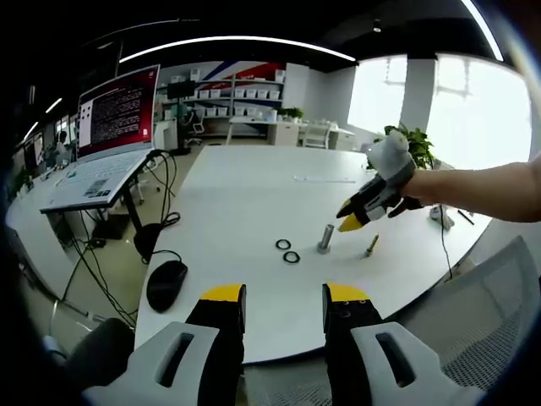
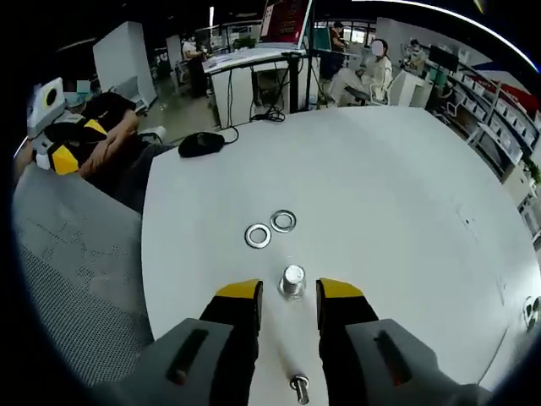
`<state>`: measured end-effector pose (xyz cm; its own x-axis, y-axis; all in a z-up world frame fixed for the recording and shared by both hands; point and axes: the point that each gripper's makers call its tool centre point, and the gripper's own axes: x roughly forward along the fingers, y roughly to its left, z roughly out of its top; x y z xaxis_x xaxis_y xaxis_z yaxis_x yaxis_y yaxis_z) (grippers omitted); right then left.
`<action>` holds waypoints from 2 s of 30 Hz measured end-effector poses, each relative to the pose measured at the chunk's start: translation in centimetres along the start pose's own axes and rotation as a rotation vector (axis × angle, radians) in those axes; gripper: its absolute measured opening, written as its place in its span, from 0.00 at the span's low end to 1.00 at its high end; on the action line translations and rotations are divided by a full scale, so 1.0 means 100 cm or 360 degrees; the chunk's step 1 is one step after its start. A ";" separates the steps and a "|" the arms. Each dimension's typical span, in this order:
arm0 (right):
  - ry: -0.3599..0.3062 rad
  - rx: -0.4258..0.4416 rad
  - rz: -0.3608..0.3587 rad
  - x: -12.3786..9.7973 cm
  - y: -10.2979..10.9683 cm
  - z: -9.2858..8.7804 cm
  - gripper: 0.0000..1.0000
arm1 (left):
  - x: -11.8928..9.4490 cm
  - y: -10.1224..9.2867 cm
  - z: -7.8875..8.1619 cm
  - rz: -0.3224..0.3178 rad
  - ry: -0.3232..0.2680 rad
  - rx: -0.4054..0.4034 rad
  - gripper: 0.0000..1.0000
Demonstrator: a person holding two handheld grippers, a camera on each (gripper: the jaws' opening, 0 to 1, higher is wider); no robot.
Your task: Place the washer onto the threaded stud by aligning its center hole with the stud, sliding it down to the base, and recovering from edge contact or off-axis alignment until the washer reaches the visible bottom stop.
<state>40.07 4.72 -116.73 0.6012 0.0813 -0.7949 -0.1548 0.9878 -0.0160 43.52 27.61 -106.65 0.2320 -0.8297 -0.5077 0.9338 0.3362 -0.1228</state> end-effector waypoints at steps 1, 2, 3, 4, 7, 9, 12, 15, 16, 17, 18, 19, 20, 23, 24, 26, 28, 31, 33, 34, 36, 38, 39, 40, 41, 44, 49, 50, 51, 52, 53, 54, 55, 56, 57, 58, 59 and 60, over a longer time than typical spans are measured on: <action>0.0009 -0.0006 0.0004 0.002 0.004 -0.001 0.28 | 0.000 0.000 0.000 -0.0001 0.0000 -0.0001 0.34; 0.0029 -0.0025 0.0003 0.008 0.006 -0.003 0.28 | 0.000 0.000 0.000 -0.0001 0.0001 -0.0002 0.34; 0.0056 -0.0032 -0.0001 0.012 0.004 -0.006 0.27 | 0.000 0.000 0.000 -0.0002 0.0005 0.0000 0.34; 0.0070 -0.0038 -0.0010 0.015 0.002 -0.008 0.27 | 0.000 0.000 0.000 -0.0002 0.0005 0.0001 0.34; 0.0073 -0.0029 -0.0016 0.020 -0.002 -0.011 0.26 | 0.000 0.000 0.000 -0.0003 0.0008 0.0003 0.34; 0.0076 -0.0029 -0.0020 0.020 -0.001 -0.012 0.25 | 0.000 0.000 -0.001 -0.0001 0.0007 0.0000 0.34; 0.0064 -0.0026 -0.0028 0.021 -0.002 -0.011 0.23 | 0.001 0.001 -0.001 0.0000 0.0006 0.0000 0.34; 0.0064 0.0008 -0.0019 0.026 -0.006 -0.012 0.23 | 0.001 0.001 -0.001 0.0000 0.0008 0.0002 0.34; 0.0062 0.0012 -0.0029 0.025 -0.006 -0.012 0.20 | 0.001 0.000 -0.001 0.0000 0.0010 0.0004 0.34; 0.0059 0.0014 -0.0041 0.025 -0.007 -0.011 0.18 | 0.001 0.000 -0.001 0.0000 0.0013 0.0007 0.34; 0.0056 0.0012 -0.0049 0.024 -0.008 -0.012 0.16 | 0.001 0.000 -0.001 -0.0001 0.0015 0.0009 0.34; 0.0043 0.0055 -0.0034 0.023 -0.007 -0.011 0.16 | 0.001 0.000 -0.001 0.0000 0.0016 0.0008 0.34; 0.0041 0.0076 -0.0032 0.023 -0.007 -0.011 0.16 | 0.001 0.000 -0.001 0.0000 0.0015 0.0008 0.34; 0.0048 0.0078 -0.0026 0.025 -0.006 -0.012 0.15 | 0.001 0.000 -0.001 0.0001 0.0012 0.0005 0.34; 0.0056 0.0073 -0.0021 0.023 -0.003 -0.013 0.15 | 0.001 0.001 -0.001 0.0001 0.0011 0.0005 0.34; 0.0060 0.0053 -0.0005 0.020 0.001 -0.014 0.15 | 0.001 0.001 -0.001 0.0001 0.0010 0.0005 0.34; 0.0072 0.0050 0.0008 0.019 0.004 -0.019 0.15 | 0.001 0.001 -0.001 0.0000 0.0008 0.0004 0.34; 0.0088 0.0030 0.0023 0.020 0.006 -0.025 0.15 | 0.001 0.000 -0.001 -0.0003 0.0008 0.0007 0.34; 0.0095 0.0018 0.0025 0.020 0.009 -0.028 0.15 | 0.001 -0.001 0.000 -0.0005 0.0006 0.0009 0.34; 0.0100 0.0016 0.0022 0.019 0.012 -0.031 0.15 | 0.001 0.000 -0.001 -0.0006 0.0006 0.0009 0.34; 0.0101 0.0010 0.0020 0.012 0.021 -0.033 0.15 | 0.001 0.000 0.000 -0.0008 0.0005 0.0012 0.34; 0.0102 -0.0012 0.0022 0.013 0.022 -0.034 0.15 | 0.001 -0.001 0.000 -0.0008 0.0003 0.0013 0.34; 0.0118 -0.0037 0.0027 0.014 0.022 -0.034 0.15 | 0.001 -0.001 0.000 -0.0008 0.0001 0.0013 0.34; 0.0125 -0.0044 0.0028 0.014 0.023 -0.036 0.15 | 0.000 -0.001 0.001 -0.0008 -0.0001 0.0012 0.34; 0.0120 -0.0049 0.0035 0.010 0.034 -0.038 0.15 | 0.000 -0.001 0.001 -0.0009 -0.0004 0.0010 0.34; 0.0128 -0.0043 0.0034 0.001 0.040 -0.040 0.16 | 0.000 -0.002 0.001 -0.0012 -0.0006 0.0012 0.34; 0.0024 -0.0007 -0.0058 -0.025 0.026 -0.023 0.26 | 0.000 -0.002 0.000 -0.0029 0.0002 0.0022 0.34; -0.0006 0.0007 -0.0063 -0.032 0.025 -0.019 0.27 | 0.000 -0.003 -0.001 -0.0036 0.0005 0.0024 0.35; -0.0057 0.0031 -0.0060 -0.043 0.024 -0.013 0.29 | 0.001 -0.004 -0.001 -0.0043 0.0010 0.0024 0.35; -0.0085 0.0054 -0.0054 -0.051 0.027 -0.012 0.30 | 0.000 -0.004 -0.002 -0.0042 0.0012 0.0027 0.35; -0.0107 0.0079 -0.0048 -0.064 0.033 -0.014 0.32 | 0.000 -0.004 -0.002 -0.0042 0.0012 0.0028 0.35; -0.0118 0.0084 -0.0053 -0.072 0.034 -0.016 0.34 | 0.000 -0.005 -0.001 -0.0041 0.0010 0.0028 0.35; -0.0142 0.0098 -0.0066 -0.084 0.035 -0.018 0.35 | -0.001 -0.005 0.000 -0.0034 0.0006 0.0026 0.36; -0.0166 0.0110 -0.0070 -0.092 0.037 -0.019 0.35 | -0.001 -0.004 0.000 -0.0031 -0.0005 0.0028 0.36; -0.0188 0.0139 -0.0070 -0.103 0.039 -0.023 0.35 | -0.001 -0.004 0.002 -0.0032 -0.0034 0.0028 0.36; -0.0199 0.0163 -0.0072 -0.110 0.040 -0.026 0.36 | -0.002 -0.005 0.003 -0.0031 -0.0035 0.0026 0.36; -0.0225 0.0185 -0.0085 -0.121 0.042 -0.031 0.36 | -0.002 -0.005 0.002 -0.0032 -0.0025 0.0027 0.36; -0.0233 0.0189 -0.0089 -0.124 0.042 -0.032 0.36 | -0.002 -0.005 0.000 -0.0033 -0.0010 0.0032 0.36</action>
<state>29.42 7.46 -108.90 0.7155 0.0357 -0.6977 -0.0295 0.9993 0.0209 43.01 27.57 -106.46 0.2140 -0.8392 -0.4999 0.9437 0.3098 -0.1161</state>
